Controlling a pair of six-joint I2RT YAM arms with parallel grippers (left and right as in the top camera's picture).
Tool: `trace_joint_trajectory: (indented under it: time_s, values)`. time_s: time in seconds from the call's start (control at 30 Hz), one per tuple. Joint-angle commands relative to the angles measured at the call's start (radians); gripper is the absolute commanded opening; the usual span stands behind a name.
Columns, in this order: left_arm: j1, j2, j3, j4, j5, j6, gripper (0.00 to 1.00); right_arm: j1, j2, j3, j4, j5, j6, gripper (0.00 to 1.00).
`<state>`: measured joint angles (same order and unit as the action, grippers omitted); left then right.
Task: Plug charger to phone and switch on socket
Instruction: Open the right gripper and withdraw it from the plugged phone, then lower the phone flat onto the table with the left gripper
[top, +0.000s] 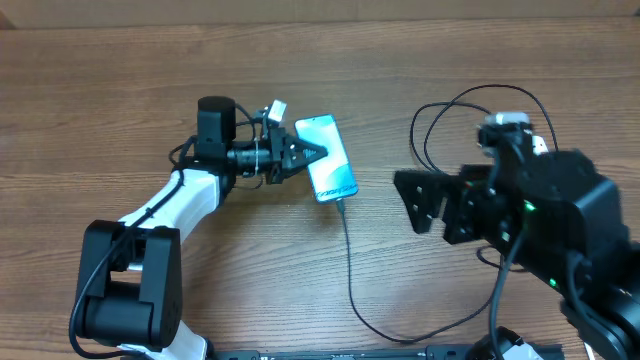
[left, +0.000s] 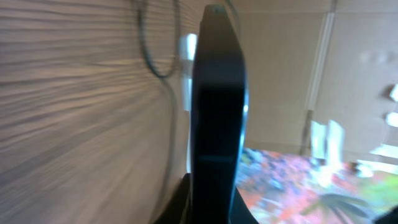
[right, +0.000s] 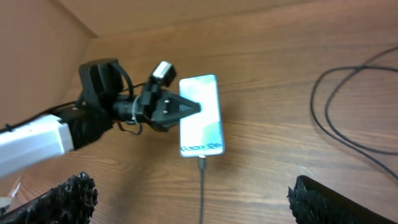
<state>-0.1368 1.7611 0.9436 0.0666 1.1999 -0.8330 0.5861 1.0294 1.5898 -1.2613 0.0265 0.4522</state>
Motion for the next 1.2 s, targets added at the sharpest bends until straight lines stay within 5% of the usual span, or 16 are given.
trace_joint_trajectory:
  time_s: [0.0,0.1,0.5,0.93,1.17]
  values:
    - [0.026,-0.015,0.034,-0.113,-0.129,0.279,0.04,-0.009,0.007,0.010,-0.030,0.001,0.001,1.00]
    - [0.019,-0.015,0.034,-0.219,-0.229,0.361,0.04,-0.009,0.016,0.007,-0.063,0.001,0.002,1.00]
    - [-0.009,-0.009,0.035,-0.472,-0.235,0.750,0.04,-0.009,0.079,0.006,-0.080,0.001,0.032,1.00]
    - [-0.010,0.298,0.146,-0.551,-0.093,0.880,0.04,-0.009,0.222,0.006,-0.084,-0.001,0.093,1.00]
    - [-0.018,0.340,0.280,-0.757,-0.335,0.938,0.04,-0.009,0.276,0.000,-0.085,0.040,0.161,1.00]
